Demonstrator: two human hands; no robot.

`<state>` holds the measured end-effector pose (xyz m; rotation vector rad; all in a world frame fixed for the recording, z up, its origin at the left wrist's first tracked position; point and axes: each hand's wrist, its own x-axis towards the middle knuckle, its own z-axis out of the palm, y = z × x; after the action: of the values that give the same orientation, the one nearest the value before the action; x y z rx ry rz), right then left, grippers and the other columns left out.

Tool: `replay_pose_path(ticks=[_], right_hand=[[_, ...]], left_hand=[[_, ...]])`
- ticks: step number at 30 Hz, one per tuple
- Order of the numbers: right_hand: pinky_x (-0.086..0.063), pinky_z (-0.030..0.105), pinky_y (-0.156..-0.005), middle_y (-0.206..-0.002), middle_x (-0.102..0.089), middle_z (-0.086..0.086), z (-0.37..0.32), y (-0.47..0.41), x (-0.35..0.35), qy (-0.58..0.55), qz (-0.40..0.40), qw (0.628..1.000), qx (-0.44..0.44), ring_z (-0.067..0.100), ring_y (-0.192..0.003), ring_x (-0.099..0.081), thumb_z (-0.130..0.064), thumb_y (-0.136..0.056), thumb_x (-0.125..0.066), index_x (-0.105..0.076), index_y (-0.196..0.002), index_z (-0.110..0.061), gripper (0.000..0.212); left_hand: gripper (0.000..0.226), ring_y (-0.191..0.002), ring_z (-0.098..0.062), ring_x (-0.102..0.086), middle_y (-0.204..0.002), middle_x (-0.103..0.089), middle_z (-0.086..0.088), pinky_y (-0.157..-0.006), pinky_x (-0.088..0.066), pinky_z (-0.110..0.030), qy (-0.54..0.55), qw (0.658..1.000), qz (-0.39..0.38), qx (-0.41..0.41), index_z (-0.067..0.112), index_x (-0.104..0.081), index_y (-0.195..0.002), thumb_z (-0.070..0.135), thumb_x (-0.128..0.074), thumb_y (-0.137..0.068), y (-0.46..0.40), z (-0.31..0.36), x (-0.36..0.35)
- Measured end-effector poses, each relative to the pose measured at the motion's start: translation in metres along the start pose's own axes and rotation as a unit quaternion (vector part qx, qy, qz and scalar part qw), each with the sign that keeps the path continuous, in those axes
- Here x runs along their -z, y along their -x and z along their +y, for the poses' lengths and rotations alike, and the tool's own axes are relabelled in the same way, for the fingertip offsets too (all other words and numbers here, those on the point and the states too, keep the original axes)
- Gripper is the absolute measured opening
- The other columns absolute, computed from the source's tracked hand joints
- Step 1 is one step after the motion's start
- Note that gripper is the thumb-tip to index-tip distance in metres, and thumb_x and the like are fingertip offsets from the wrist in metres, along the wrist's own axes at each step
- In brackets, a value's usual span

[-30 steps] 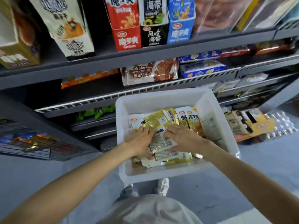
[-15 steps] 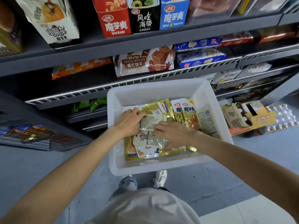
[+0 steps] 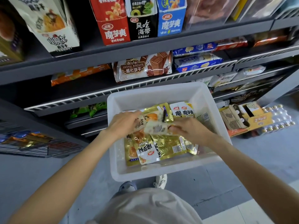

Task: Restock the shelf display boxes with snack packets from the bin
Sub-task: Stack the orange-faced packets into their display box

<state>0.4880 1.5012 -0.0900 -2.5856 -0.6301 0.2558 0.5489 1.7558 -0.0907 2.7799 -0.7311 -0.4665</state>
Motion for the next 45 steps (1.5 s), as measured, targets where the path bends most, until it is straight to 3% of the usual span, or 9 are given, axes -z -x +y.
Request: replay_pose_path(ticks=[4, 8, 14, 18, 23, 28, 32, 38, 45], right_hand=[[-0.050, 0.032, -0.065, -0.088, -0.069, 0.005, -0.003, 0.010, 0.011, -0.210, 0.116, 0.960, -0.146, 0.019, -0.076, -0.065, -0.015, -0.094, -0.057, -0.054, -0.104, -0.016, 0.011], [-0.055, 0.042, -0.082, -0.103, -0.070, -0.002, -0.030, 0.008, -0.007, -0.359, 0.151, 0.895, -0.217, 0.014, -0.093, -0.068, -0.007, -0.091, -0.059, -0.044, -0.116, -0.022, 0.033], [-0.053, 0.027, -0.070, -0.091, -0.062, -0.021, -0.066, -0.002, -0.030, -0.335, 0.230, 0.877, -0.254, 0.002, -0.081, -0.062, -0.005, -0.088, -0.059, -0.053, -0.114, -0.015, 0.028], [-0.050, 0.023, -0.065, -0.088, -0.065, -0.018, -0.078, -0.003, -0.023, -0.354, 0.250, 0.868, -0.242, 0.000, -0.074, -0.060, -0.015, -0.093, -0.057, -0.058, -0.105, -0.017, 0.012], [-0.054, 0.043, -0.084, -0.103, -0.071, -0.004, -0.093, -0.027, 0.009, -0.421, 0.240, 0.845, -0.226, 0.018, -0.096, -0.067, -0.020, -0.092, -0.059, -0.059, -0.102, -0.024, 0.011], [-0.053, 0.035, -0.081, -0.096, -0.074, -0.005, -0.121, -0.073, 0.048, -0.523, 0.225, 0.807, -0.158, 0.014, -0.091, -0.070, -0.018, -0.090, -0.061, -0.062, -0.105, -0.022, 0.016], [-0.052, 0.031, -0.077, -0.098, -0.073, -0.004, -0.150, -0.116, 0.082, -0.566, 0.231, 0.788, -0.071, 0.014, -0.092, -0.069, -0.011, -0.086, -0.064, -0.062, -0.102, -0.021, 0.019], [-0.052, 0.023, -0.074, -0.106, -0.068, 0.000, -0.193, -0.177, 0.125, -0.560, 0.315, 0.765, 0.030, 0.013, -0.098, -0.065, -0.007, -0.088, -0.062, -0.060, -0.103, -0.021, 0.020], [-0.053, 0.022, -0.068, -0.109, -0.066, -0.003, -0.203, -0.207, 0.132, -0.558, 0.372, 0.741, 0.033, 0.010, -0.096, -0.064, -0.009, -0.091, -0.059, -0.058, -0.096, -0.022, 0.014]], left_hand=[[0.030, -0.084, -0.019, -0.065, -0.105, -0.066, 0.004, -0.068, -0.050, -0.033, 0.191, 0.974, 0.069, 0.096, 0.022, -0.055, -0.113, 0.037, -0.062, -0.089, 0.012, -0.005, 0.011], [0.039, -0.091, -0.013, -0.059, -0.108, -0.058, 0.009, -0.064, -0.045, -0.022, 0.351, 0.925, 0.085, 0.117, 0.022, -0.053, -0.108, 0.027, -0.076, -0.077, 0.021, -0.003, 0.015], [0.020, -0.088, -0.011, -0.064, -0.094, -0.066, 0.008, -0.069, -0.052, -0.025, 0.478, 0.850, 0.168, 0.145, 0.022, -0.059, -0.096, 0.016, -0.072, -0.082, 0.034, -0.003, 0.014], [0.010, -0.079, -0.005, -0.065, -0.086, -0.067, 0.011, -0.063, -0.053, -0.026, 0.510, 0.818, 0.229, 0.133, 0.024, -0.061, -0.084, 0.016, -0.064, -0.089, 0.041, -0.004, 0.023], [0.010, -0.072, 0.004, -0.065, -0.087, -0.070, 0.011, -0.049, -0.047, -0.016, 0.512, 0.800, 0.289, 0.119, 0.028, -0.065, -0.087, 0.020, -0.069, -0.085, 0.047, -0.013, 0.059], [0.010, -0.055, 0.000, -0.060, -0.085, -0.070, 0.007, -0.041, -0.042, -0.016, 0.488, 0.792, 0.354, 0.092, 0.024, -0.065, -0.090, 0.016, -0.069, -0.085, 0.057, -0.035, 0.112], [0.009, -0.067, 0.001, -0.063, -0.088, -0.070, 0.013, -0.052, -0.044, -0.015, 0.415, 0.794, 0.443, 0.033, 0.030, -0.064, -0.091, 0.021, -0.065, -0.088, 0.071, -0.054, 0.174], [0.017, -0.070, -0.003, -0.059, -0.070, -0.061, 0.019, -0.063, -0.050, -0.033, 0.295, 0.718, 0.630, -0.026, 0.035, -0.054, -0.078, 0.028, -0.065, -0.088, 0.070, -0.077, 0.249], [0.019, -0.067, -0.004, -0.063, -0.076, -0.062, 0.016, -0.058, -0.053, -0.024, 0.202, 0.719, 0.661, -0.069, 0.016, -0.066, -0.095, 0.034, -0.061, -0.090, 0.030, -0.113, 0.251]])
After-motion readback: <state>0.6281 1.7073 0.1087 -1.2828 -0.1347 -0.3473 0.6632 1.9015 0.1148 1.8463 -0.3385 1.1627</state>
